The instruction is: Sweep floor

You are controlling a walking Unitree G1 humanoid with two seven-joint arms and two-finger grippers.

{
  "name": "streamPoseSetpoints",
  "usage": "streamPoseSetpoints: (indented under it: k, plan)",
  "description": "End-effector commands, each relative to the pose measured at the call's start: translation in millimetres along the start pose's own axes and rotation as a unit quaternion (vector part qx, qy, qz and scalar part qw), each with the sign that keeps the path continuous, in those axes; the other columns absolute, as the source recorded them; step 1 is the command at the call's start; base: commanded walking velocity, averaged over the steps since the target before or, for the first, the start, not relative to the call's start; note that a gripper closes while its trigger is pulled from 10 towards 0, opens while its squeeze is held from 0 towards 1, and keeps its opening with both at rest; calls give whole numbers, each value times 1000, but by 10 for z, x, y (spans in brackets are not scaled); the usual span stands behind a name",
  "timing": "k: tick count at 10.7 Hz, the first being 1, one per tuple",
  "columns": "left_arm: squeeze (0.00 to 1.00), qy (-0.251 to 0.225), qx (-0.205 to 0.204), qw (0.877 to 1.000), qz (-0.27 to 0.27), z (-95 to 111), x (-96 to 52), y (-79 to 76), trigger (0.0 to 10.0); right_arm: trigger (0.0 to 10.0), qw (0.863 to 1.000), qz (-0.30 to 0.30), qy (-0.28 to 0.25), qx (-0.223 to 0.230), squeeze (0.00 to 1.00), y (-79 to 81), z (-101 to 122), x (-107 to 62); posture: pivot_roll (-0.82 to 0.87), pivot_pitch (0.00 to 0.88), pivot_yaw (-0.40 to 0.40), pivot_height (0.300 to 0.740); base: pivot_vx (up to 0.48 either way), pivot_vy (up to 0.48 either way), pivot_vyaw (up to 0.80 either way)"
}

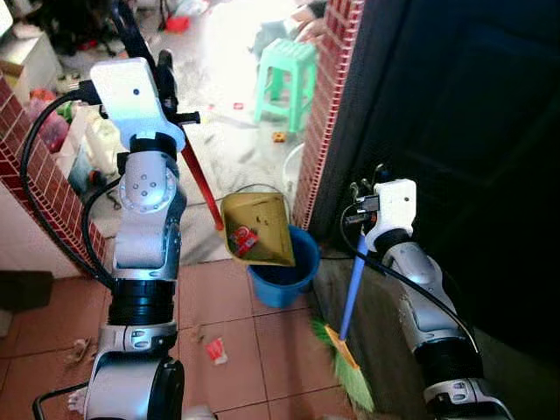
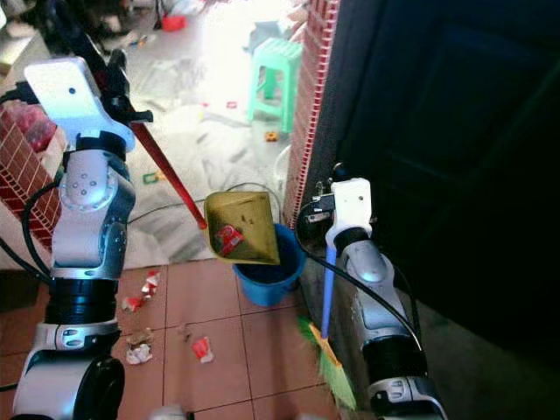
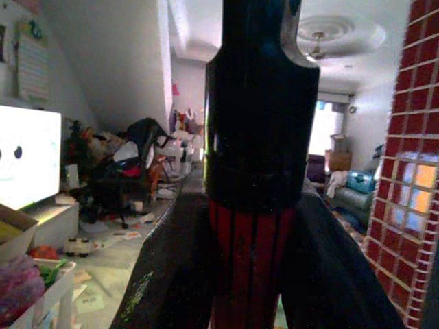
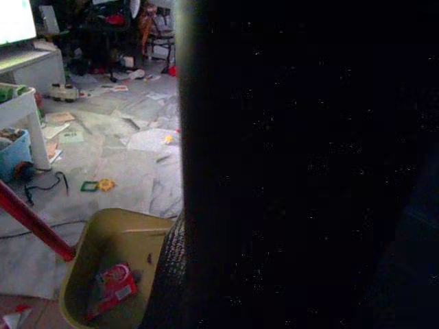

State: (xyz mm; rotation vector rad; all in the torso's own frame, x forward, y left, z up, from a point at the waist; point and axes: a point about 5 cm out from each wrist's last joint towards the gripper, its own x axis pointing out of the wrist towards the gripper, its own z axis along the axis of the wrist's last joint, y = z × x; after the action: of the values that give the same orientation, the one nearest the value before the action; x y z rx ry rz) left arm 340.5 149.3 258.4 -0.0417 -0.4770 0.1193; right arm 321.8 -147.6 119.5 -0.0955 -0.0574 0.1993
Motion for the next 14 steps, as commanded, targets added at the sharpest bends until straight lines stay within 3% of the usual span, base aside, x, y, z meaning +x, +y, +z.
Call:
streamPoseSetpoints:
  k: [1, 14]
  plan:
    - [0, -61, -7, 998, -12, 249, 82, -59, 10000, 10000, 1000, -8, -10, -7, 0, -43, 56, 1, -53, 0, -27, 740, 307, 0, 0]
    - [0, -51, -8, 998, -22, 188, 64, -103, 10000, 10000, 1000, -7, -2, -11, 0, -67, 25, -11, -53, 0, -31, 740, 259, 0, 0]
